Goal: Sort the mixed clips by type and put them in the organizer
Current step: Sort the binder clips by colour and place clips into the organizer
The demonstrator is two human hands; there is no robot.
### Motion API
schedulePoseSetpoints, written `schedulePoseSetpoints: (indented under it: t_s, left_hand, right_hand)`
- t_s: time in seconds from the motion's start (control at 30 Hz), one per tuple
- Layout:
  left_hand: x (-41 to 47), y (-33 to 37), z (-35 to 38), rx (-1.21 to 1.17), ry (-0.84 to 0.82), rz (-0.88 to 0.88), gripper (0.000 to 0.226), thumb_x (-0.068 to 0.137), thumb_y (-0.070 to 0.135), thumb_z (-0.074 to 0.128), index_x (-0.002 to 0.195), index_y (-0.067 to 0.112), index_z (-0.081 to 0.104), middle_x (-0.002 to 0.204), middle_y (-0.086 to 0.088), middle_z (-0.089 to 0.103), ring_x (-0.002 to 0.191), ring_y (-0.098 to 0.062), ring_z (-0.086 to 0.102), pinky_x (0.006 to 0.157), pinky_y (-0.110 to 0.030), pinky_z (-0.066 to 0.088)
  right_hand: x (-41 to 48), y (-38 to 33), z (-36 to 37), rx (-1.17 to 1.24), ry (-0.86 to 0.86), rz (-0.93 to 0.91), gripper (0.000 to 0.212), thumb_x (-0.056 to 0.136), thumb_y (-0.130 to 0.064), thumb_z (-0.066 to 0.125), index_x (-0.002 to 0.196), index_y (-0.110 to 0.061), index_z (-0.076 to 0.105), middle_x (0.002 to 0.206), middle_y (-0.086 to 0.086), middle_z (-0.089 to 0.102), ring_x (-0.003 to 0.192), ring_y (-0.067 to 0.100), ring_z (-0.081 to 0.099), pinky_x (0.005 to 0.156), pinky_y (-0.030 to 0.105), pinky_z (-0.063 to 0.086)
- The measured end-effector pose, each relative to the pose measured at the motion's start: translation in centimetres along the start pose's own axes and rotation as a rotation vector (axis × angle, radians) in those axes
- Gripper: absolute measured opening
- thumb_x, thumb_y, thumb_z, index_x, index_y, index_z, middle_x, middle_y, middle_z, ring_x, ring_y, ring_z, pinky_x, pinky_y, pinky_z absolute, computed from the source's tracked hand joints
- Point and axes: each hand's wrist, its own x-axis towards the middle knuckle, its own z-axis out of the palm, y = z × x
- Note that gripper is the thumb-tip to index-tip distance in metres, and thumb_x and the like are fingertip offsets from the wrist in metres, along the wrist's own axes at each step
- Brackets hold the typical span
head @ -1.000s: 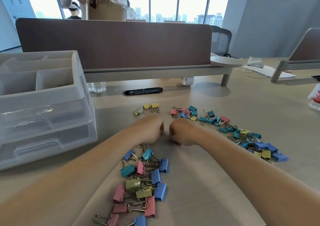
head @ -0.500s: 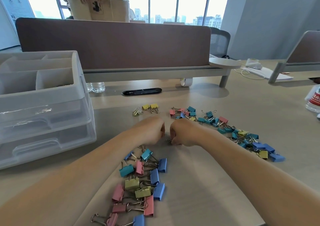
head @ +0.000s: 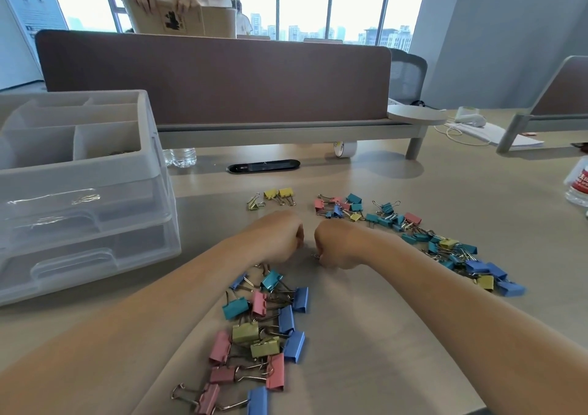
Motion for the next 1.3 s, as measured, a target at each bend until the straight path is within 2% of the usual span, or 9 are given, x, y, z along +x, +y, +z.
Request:
schedulePoseSetpoints:
  t_s: [0.2, 0.33, 0.53, 0.7, 0.77, 0.9, 1.0, 1.17, 1.3]
  left_hand:
    - [-0.1, 0.0, -0.2, -0.030, 0.025, 0.010, 0.015, 0.097, 0.015, 0.056, 0.095, 0.014, 0.070, 0.088, 0.001, 0.065, 0.071, -0.010, 0.056, 0.053, -0.019, 0.034]
    - [-0.8, -0.6, -0.6, -0.067, 0.079, -0.012, 0.008, 0.096, 0.016, 0.059, 0.090, 0.017, 0.065, 0.084, 0.006, 0.060, 0.075, -0.007, 0.056, 0.057, -0.020, 0.036]
    - [-3.6, -2.2, -4.2, -0.174, 0.184, -0.059, 0.012, 0.096, 0.013, 0.053, 0.097, 0.010, 0.065, 0.098, -0.003, 0.067, 0.090, -0.018, 0.061, 0.081, -0.037, 0.053]
    - [-6.9, -4.8, -9.4, -0.168, 0.363, -0.117, 0.015, 0.094, 0.018, 0.055, 0.081, 0.025, 0.056, 0.090, 0.005, 0.065, 0.078, -0.012, 0.058, 0.063, -0.027, 0.042]
    - [-8.7, -5.9, -12.0, -0.155, 0.421, -0.135, 0.016, 0.093, 0.019, 0.055, 0.079, 0.025, 0.055, 0.088, 0.004, 0.066, 0.073, -0.013, 0.057, 0.060, -0.028, 0.042]
    - [-11.7, -8.2, -16.6, -0.073, 0.529, -0.149, 0.012, 0.096, 0.023, 0.053, 0.088, 0.018, 0.061, 0.086, -0.001, 0.067, 0.080, -0.019, 0.063, 0.074, -0.036, 0.052]
    - [-13.0, -10.6, -18.9, -0.002, 0.596, -0.187, 0.009, 0.095, 0.025, 0.057, 0.088, 0.022, 0.062, 0.082, 0.004, 0.065, 0.075, -0.012, 0.060, 0.064, -0.026, 0.045]
    - [-12.8, -14.1, -20.6, 0.029, 0.562, -0.244, 0.015, 0.091, 0.021, 0.061, 0.076, 0.024, 0.062, 0.086, 0.000, 0.066, 0.082, -0.021, 0.062, 0.074, -0.035, 0.053]
    - [-12.0, -16.0, -20.6, 0.079, 0.551, -0.241, 0.029, 0.089, 0.021, 0.058, 0.060, 0.029, 0.056, 0.070, 0.006, 0.060, 0.073, -0.021, 0.056, 0.069, -0.029, 0.045]
  right_hand:
    - [-1.0, -0.2, 0.1, 0.046, 0.016, 0.006, 0.021, 0.087, -0.014, 0.058, 0.068, -0.007, 0.059, 0.065, 0.005, 0.054, 0.065, 0.024, 0.049, 0.058, 0.030, 0.043]
    - [-1.6, 0.5, -0.2, 0.242, 0.027, -0.008, 0.016, 0.089, -0.015, 0.060, 0.089, -0.007, 0.074, 0.079, 0.004, 0.075, 0.076, 0.019, 0.069, 0.078, 0.033, 0.055]
    - [-2.4, -1.1, -4.1, 0.381, 0.176, -0.091, 0.014, 0.092, -0.020, 0.062, 0.078, -0.017, 0.065, 0.063, -0.006, 0.068, 0.060, 0.002, 0.065, 0.066, 0.018, 0.047]
    - [-3.0, -5.8, -10.3, 0.374, 0.304, -0.223, 0.015, 0.091, -0.019, 0.060, 0.083, -0.011, 0.070, 0.064, -0.004, 0.069, 0.051, -0.002, 0.059, 0.052, 0.010, 0.042]
    - [-3.1, -8.0, -13.1, 0.384, 0.343, -0.267, 0.015, 0.089, -0.019, 0.061, 0.083, -0.010, 0.071, 0.066, -0.002, 0.071, 0.052, 0.000, 0.060, 0.055, 0.015, 0.048]
    - [-2.9, -12.2, -17.9, 0.469, 0.396, -0.373, 0.012, 0.088, -0.014, 0.062, 0.081, -0.008, 0.070, 0.065, 0.002, 0.072, 0.056, 0.008, 0.066, 0.065, 0.023, 0.055]
    - [-1.7, -15.3, -20.4, 0.463, 0.438, -0.400, 0.011, 0.086, -0.012, 0.061, 0.081, -0.007, 0.070, 0.066, 0.004, 0.073, 0.055, 0.010, 0.065, 0.069, 0.030, 0.057]
    - [1.6, -19.2, -22.2, 0.383, 0.513, -0.341, 0.017, 0.079, -0.012, 0.061, 0.075, 0.003, 0.065, 0.063, 0.005, 0.056, 0.055, 0.017, 0.047, 0.055, 0.031, 0.044]
    - [2.6, -21.1, -21.9, 0.204, 0.531, -0.298, 0.022, 0.081, -0.017, 0.060, 0.059, -0.014, 0.058, 0.067, 0.000, 0.054, 0.058, 0.021, 0.047, 0.056, 0.029, 0.043]
